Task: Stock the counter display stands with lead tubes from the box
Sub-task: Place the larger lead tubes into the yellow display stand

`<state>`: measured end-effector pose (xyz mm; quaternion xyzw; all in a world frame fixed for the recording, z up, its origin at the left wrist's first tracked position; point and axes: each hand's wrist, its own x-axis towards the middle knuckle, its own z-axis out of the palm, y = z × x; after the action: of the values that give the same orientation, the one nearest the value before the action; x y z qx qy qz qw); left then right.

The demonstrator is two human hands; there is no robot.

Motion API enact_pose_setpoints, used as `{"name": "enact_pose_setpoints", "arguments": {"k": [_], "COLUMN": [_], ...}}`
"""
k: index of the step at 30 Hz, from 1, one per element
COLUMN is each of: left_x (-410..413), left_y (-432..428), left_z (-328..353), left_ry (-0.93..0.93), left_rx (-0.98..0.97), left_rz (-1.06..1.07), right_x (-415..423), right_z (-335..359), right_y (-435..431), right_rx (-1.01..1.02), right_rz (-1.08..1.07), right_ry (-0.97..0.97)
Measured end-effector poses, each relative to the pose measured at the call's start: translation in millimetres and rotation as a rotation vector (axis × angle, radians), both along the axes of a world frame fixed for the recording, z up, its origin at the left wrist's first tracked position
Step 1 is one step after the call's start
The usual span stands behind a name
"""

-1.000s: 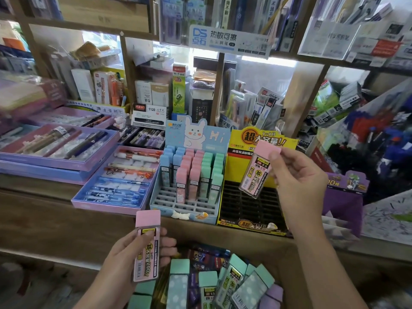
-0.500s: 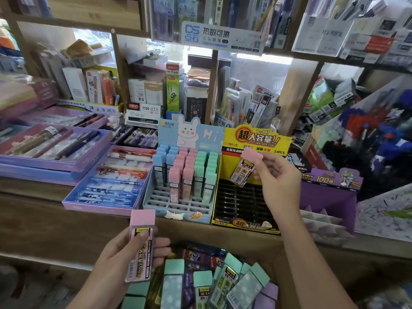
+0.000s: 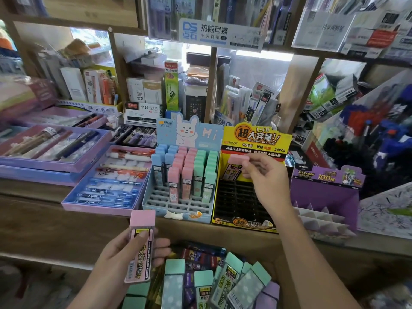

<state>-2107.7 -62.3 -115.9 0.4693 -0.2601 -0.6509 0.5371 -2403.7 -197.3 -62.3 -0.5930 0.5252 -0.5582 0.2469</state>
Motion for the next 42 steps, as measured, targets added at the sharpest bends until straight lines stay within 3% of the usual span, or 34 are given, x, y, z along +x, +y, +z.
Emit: {"name": "enact_pose_setpoints", "arguments": {"k": [10,22,27,31,38,42], "left_x": [0.8,4.5,2.2,-0.6,4.0,5.3], "left_y": [-0.2,-3.0,-0.8,0.3,1.8,2.3], "left_z": [-0.4,-5.3,-2.5,-0.5,-6.1,-8.7], "left_ry": [-0.013,-0.05,-0.063,-0.121,-0.245,-0.274], "left_rx": [0.004,0.015,-0.025,-0.081,-0.104,-0.165], "left_rz": [-0.018,-0.034,-0.02,-0.007,-0.105,-0.143], "right_x": [5.6,13.9,16.7,40.0,93.5,109.5], "right_z": [1.1,4.0,9.3,8.8,-11.9,-17.8], "right_y": [-9.7,-16.3,14.8,62.4,100.3,104.3], "right_rx": [0.077,0.135,0.074,0.098,0.354,0.408], "right_rz": [-0.046,-0.137,-0.201,0.03,0.409,0.503], "right_ry": [0.053,0.322,0.206,0.021,0.04,-0.007]}}
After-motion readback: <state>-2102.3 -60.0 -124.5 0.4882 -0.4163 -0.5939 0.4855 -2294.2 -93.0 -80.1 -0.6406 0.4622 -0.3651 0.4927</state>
